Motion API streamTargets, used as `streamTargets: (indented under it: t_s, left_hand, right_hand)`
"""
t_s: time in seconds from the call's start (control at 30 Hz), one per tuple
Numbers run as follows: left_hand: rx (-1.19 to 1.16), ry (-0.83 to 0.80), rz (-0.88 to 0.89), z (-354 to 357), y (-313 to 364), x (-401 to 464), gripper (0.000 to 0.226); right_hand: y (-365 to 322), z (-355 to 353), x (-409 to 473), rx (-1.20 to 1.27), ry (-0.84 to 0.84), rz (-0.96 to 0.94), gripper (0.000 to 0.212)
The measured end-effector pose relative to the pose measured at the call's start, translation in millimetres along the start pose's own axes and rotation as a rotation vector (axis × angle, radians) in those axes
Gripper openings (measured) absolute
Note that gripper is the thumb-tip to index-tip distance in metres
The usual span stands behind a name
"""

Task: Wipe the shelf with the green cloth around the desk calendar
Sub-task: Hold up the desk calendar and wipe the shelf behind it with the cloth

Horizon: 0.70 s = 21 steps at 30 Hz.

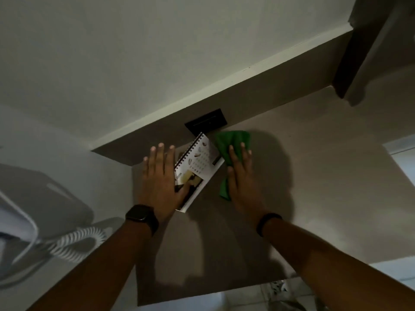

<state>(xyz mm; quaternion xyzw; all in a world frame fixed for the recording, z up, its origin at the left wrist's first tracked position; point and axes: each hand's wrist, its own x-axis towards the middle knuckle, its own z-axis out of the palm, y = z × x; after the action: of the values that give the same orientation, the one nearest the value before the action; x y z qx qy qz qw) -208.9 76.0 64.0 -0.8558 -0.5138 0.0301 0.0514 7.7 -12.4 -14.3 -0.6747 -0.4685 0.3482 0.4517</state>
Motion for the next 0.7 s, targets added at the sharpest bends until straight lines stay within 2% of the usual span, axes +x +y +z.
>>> streamTargets:
  t_s: [0.1, 0.27, 0.43, 0.6, 0.7]
  left_hand:
    - [0.024, -0.111, 0.066, 5, -14, 8, 0.104]
    - [-0.001, -0.070, 0.072, 15, -19, 7, 0.102]
    - [0.023, -0.075, 0.058, 13, -13, 5, 0.107]
    - [0.076, -0.084, 0.042, 9, -9, 6, 0.107]
    - [0.099, -0.109, 0.030, 10, -9, 6, 0.109]
  right_hand:
    - [-11, 46, 9, 0.114, 0.016, 0.001, 0.059]
    - [-20, 85, 23, 0.219, 0.065, 0.000, 0.060]
    - [-10, 100, 6, 0.091, 0.016, -0.054, 0.071]
    - [-14, 80, 37, 0.125, 0.099, 0.103, 0.074]
    - [-30, 88, 40, -0.002, 0.072, 0.049, 0.087]
